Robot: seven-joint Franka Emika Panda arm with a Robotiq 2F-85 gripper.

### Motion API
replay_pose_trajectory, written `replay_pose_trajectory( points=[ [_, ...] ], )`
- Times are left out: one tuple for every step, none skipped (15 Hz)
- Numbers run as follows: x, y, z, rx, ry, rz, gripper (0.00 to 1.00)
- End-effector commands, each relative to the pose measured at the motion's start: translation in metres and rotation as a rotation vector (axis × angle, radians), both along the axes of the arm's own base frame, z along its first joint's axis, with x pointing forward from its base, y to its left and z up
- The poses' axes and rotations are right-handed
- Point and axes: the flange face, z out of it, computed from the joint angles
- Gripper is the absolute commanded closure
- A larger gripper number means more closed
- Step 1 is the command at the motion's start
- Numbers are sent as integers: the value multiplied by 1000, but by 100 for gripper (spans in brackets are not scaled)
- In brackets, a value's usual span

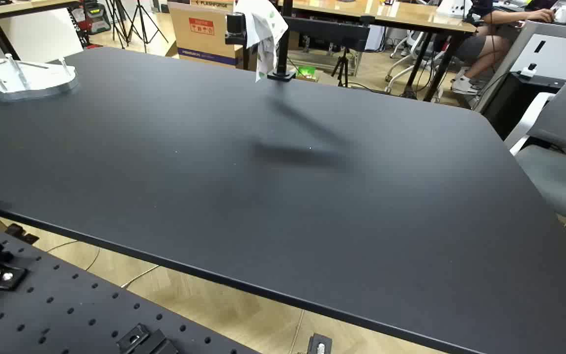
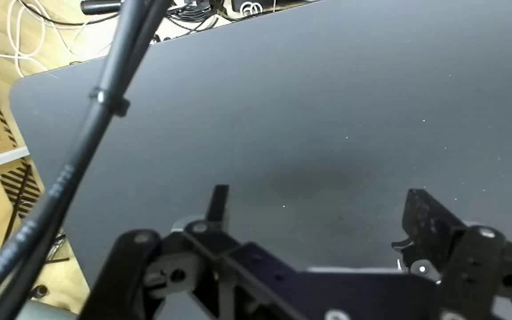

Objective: Put the cloth on the table

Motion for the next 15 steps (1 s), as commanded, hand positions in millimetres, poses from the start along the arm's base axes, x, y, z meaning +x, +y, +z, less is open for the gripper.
replay_pose_trajectory(
  points=[
    [1,0,1,0,-2,0,0],
    [1,0,1,0,-3,0,0],
    [1,0,1,-1,-4,0,0],
    [1,0,1,-1,-4,0,0],
    [1,0,2,-1,-4,0,0],
    [1,0,2,-1,-4,0,0],
    [1,0,2,-1,-4,0,0],
    [1,0,2,-1,-4,0,0],
    [1,0,2,-1,-4,0,0],
    [1,0,2,-1,-4,0,0],
    [1,0,2,-1,-4,0,0],
    [1,0,2,-1,-4,0,0],
    [5,0,-1,2,-10,-3,0],
    [12,-1,-5,-7,-18,-11,0],
    [20,0,-8,0,-28,-3,0]
  ],
)
